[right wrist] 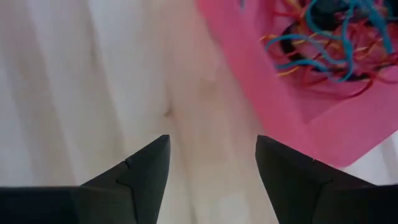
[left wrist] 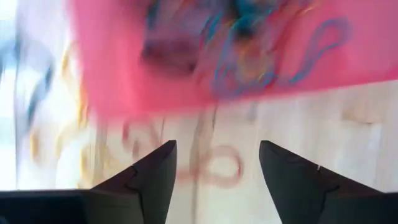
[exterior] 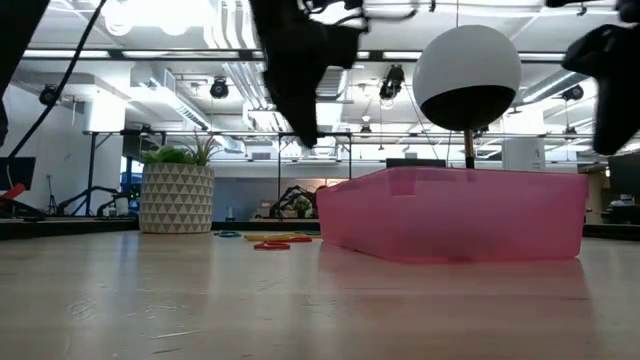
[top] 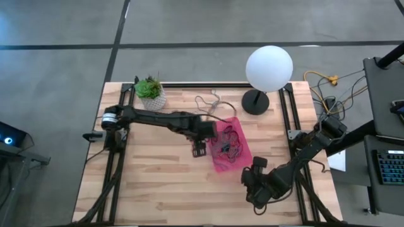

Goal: Pick and place rubber bands into bin
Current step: Put the red rubber band into the pink bin

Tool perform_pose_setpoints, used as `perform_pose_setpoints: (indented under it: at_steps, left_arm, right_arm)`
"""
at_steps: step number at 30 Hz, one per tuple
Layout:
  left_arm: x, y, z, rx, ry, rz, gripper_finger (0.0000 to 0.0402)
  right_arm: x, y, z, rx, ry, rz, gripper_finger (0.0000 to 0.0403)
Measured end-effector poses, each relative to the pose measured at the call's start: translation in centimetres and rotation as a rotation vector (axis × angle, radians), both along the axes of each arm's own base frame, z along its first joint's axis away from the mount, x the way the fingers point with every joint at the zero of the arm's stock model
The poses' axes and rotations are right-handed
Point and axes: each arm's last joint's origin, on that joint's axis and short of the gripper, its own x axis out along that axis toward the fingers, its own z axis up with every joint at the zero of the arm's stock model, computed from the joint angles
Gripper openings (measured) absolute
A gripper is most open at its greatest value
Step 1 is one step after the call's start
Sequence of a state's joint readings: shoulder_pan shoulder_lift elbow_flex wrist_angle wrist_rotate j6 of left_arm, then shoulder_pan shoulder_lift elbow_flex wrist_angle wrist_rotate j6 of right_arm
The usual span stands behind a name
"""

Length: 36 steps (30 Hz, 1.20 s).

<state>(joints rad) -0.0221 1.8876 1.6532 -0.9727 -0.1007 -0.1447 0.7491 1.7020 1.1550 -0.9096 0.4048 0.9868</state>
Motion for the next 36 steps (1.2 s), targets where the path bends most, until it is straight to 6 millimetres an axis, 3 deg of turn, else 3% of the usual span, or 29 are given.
perform_pose_setpoints:
  at_steps: [5,11,18,27,32,36]
  left_arm:
    - [-1.7,-0.1,-1.4,-0.043,-0.002,0.439,0.021]
    - [-2.9,0.6,-4.9,-0.064,0.038,0.686,0.019]
    - [-3.3,1.7,-7.9,-0.141,0.016,0.71,0.0185]
    - [-3.0,2.2,-9.3,-0.175,-0.083,0.716,0.0185]
    - [-3.3,2.9,-10.3,-0.066,-0.067,0.755,0.0185]
    - [-2.7,3.6,-10.8,-0.096,-0.09,0.759,0.0185]
  right_arm:
    - [0.8,-1.6,-0.6,-0.017,0.019,-0.057,0.0224]
    - [0.9,-3.3,-1.6,0.047,0.087,-0.182,0.0224]
    - [0.7,-3.3,-1.7,0.073,0.119,-0.168,0.0224]
    - [0.6,-2.6,-1.0,0.142,0.142,-0.143,0.0224]
    - [0.3,-2.3,-0.5,0.164,0.137,-0.138,0.0224]
    - [0.2,-2.2,-0.5,0.166,0.137,-0.138,0.0224]
